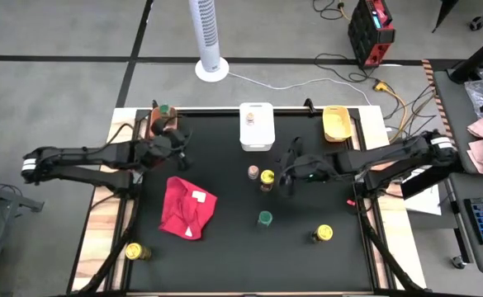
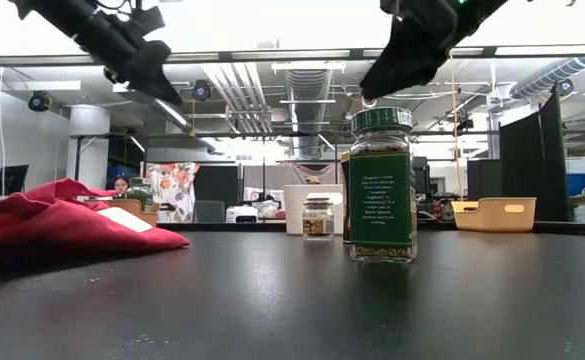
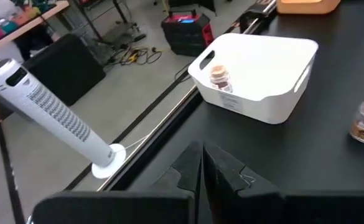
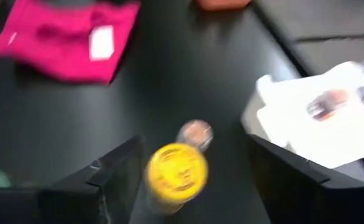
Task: Sort spices by type
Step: Put the top yellow seasoning bottle into the yellow bin
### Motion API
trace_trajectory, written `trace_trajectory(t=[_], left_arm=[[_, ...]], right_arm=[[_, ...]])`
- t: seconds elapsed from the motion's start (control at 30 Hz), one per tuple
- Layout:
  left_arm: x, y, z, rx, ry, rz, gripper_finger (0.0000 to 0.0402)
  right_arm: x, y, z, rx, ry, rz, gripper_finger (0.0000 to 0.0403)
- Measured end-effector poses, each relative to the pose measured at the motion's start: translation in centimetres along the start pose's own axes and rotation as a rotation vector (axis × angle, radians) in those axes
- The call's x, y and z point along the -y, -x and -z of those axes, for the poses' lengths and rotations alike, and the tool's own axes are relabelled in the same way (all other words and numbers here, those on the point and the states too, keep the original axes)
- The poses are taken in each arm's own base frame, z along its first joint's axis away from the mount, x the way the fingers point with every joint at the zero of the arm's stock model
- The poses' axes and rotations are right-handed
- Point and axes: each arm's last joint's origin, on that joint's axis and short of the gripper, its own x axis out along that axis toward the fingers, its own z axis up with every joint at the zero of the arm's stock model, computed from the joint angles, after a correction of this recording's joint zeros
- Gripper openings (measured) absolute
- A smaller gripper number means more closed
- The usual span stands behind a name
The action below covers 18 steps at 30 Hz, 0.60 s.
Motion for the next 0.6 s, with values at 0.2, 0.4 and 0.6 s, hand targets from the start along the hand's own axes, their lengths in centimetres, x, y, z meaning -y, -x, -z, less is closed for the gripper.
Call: trace_trajectory(t=[0.2,0.4,0.6], left_arm=[[-0.7,1.0,1.1,0.032,0.02,0.009,0.0],[-1.2,1.6,1.4,0.056,0.005,0.009,0.0],[-1.5,2.0,1.3,0.074,-0.004,0.008,0.0]], right_arm=[[-1.3,-2.5,-0.4,-0.114,-0.011,-0.009,0.0322],[-1.7,-4.5,-0.3,-0.224,-0.065,0.014,0.0359],[-1.5,-6.6,0.5,-0.302,-0.101,0.056,0.0356]])
